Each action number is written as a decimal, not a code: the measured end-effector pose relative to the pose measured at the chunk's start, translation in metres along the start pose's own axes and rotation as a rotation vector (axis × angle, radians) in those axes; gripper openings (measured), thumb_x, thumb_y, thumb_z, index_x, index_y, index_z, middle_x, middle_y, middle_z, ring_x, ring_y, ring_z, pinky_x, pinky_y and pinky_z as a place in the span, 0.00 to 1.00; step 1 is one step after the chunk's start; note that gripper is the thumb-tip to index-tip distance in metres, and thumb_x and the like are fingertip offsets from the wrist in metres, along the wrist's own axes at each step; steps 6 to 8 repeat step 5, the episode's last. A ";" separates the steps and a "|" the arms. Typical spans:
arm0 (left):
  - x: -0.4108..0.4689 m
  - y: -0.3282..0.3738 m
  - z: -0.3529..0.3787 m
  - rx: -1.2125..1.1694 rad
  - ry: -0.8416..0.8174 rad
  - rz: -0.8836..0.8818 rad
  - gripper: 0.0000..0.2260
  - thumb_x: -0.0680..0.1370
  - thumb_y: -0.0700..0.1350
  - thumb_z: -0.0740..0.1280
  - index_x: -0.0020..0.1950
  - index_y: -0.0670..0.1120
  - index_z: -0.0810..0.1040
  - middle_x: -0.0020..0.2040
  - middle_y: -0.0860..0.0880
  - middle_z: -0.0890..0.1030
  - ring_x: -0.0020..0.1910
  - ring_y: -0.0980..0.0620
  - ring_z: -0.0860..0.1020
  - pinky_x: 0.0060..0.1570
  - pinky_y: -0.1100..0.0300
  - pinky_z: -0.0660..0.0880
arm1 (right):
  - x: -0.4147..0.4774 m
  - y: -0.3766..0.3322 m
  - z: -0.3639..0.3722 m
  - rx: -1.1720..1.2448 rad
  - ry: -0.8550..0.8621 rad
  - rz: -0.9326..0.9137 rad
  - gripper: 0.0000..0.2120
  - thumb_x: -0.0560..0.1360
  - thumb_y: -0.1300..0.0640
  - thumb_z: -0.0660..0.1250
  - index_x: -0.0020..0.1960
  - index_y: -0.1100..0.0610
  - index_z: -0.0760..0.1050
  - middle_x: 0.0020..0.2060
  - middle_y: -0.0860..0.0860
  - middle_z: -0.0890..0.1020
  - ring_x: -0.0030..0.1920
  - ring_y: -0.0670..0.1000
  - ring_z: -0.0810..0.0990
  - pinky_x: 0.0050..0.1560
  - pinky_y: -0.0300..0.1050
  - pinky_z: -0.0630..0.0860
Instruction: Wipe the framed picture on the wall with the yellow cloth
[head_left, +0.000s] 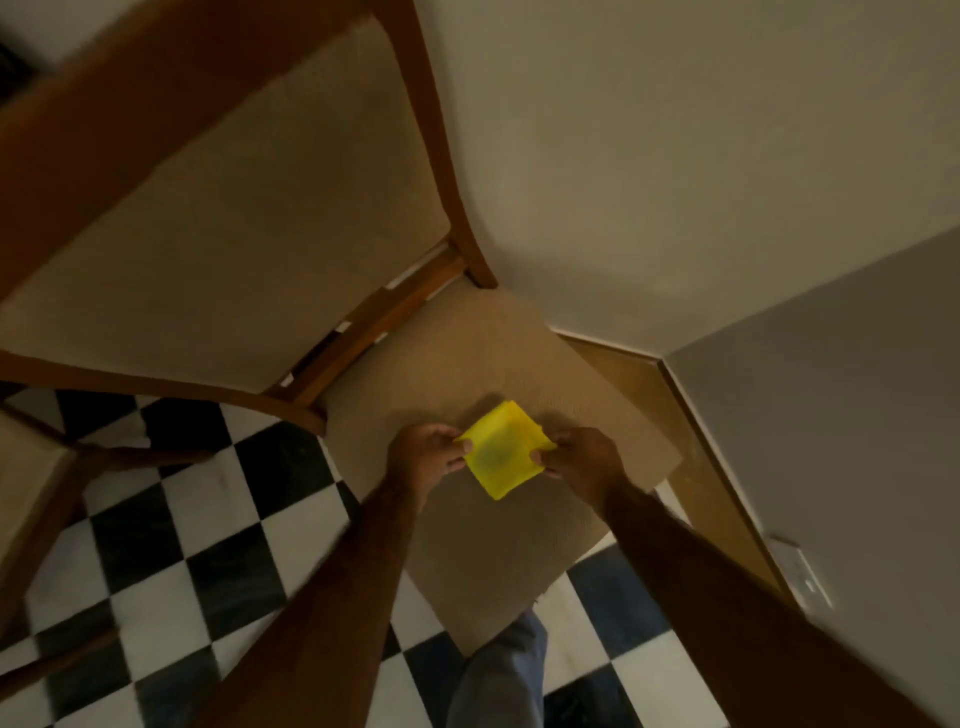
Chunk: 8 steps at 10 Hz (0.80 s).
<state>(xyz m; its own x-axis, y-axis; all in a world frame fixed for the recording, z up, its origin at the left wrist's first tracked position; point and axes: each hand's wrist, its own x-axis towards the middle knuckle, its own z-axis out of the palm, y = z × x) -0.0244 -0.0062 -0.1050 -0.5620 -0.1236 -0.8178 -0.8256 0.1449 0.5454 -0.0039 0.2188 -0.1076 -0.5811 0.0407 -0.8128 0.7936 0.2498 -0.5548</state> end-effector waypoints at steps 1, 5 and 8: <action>0.014 -0.010 0.007 0.103 0.049 0.017 0.14 0.73 0.33 0.74 0.57 0.30 0.78 0.53 0.31 0.82 0.49 0.40 0.82 0.51 0.46 0.82 | 0.015 0.015 0.009 -0.142 0.003 -0.027 0.19 0.74 0.56 0.74 0.64 0.60 0.81 0.58 0.57 0.84 0.60 0.58 0.83 0.66 0.52 0.77; -0.033 0.014 0.007 1.350 0.261 0.814 0.38 0.79 0.66 0.55 0.81 0.42 0.56 0.82 0.42 0.56 0.82 0.42 0.54 0.78 0.41 0.56 | -0.031 -0.004 -0.011 -1.132 0.423 -0.456 0.44 0.79 0.32 0.48 0.83 0.61 0.45 0.83 0.61 0.48 0.84 0.61 0.47 0.81 0.62 0.50; -0.033 0.014 0.007 1.350 0.261 0.814 0.38 0.79 0.66 0.55 0.81 0.42 0.56 0.82 0.42 0.56 0.82 0.42 0.54 0.78 0.41 0.56 | -0.031 -0.004 -0.011 -1.132 0.423 -0.456 0.44 0.79 0.32 0.48 0.83 0.61 0.45 0.83 0.61 0.48 0.84 0.61 0.47 0.81 0.62 0.50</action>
